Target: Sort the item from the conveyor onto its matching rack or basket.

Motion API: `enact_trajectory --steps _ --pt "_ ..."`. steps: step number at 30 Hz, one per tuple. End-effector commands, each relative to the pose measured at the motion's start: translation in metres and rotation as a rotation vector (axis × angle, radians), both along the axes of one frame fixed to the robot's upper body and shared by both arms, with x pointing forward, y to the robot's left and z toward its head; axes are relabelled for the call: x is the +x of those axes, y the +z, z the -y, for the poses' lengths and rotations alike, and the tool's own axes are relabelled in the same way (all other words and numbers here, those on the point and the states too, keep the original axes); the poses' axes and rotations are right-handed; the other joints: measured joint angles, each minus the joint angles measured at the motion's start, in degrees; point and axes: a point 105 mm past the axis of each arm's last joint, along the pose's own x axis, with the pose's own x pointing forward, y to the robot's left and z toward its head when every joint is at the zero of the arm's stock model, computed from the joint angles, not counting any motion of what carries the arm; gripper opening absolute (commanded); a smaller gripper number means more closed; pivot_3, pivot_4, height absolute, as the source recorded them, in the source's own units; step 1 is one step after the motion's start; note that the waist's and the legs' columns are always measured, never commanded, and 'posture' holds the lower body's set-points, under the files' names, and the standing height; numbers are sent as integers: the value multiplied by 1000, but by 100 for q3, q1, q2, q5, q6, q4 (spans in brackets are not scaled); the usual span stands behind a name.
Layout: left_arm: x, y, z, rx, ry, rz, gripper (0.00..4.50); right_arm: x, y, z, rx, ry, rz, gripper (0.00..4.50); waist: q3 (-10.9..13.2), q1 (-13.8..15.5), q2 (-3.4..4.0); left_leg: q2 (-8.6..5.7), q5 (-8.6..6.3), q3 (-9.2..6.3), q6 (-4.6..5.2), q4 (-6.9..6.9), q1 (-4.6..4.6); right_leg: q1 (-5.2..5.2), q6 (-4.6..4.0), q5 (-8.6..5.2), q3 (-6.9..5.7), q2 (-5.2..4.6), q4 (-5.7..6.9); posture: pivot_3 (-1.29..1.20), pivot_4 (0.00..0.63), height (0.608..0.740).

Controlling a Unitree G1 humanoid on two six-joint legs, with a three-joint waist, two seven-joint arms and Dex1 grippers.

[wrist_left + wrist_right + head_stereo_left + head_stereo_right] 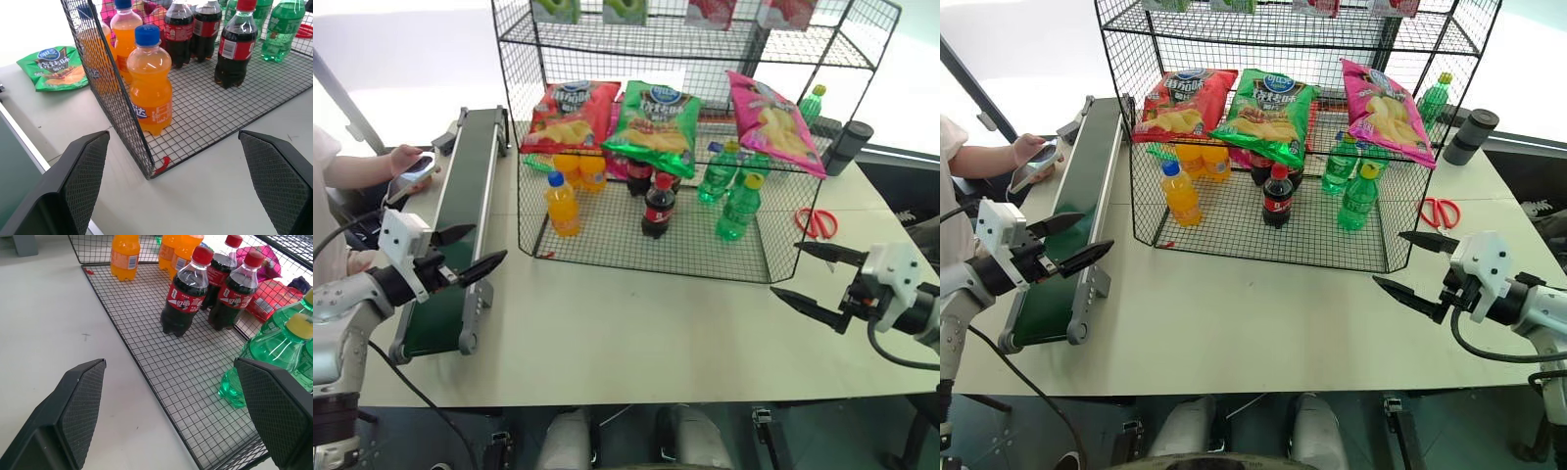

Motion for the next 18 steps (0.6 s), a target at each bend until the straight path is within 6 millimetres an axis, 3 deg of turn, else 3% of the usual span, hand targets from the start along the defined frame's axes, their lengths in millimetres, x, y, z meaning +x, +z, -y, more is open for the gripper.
enact_trajectory --steps 1,18 --pt "0 9 1 18 -8 30 4500 0 6 -1 -8 4 32 4372 0 -2 0 0 0 0 0 0 0 0 0 0 0 0 0 0 150 740" --pt "11 11 3 57 5 100 4500 6 -2 2 -47 9 36 4372 0 -2 0 0 1 0 -1 1 2 2 0 0 0 1 2 0 150 740"
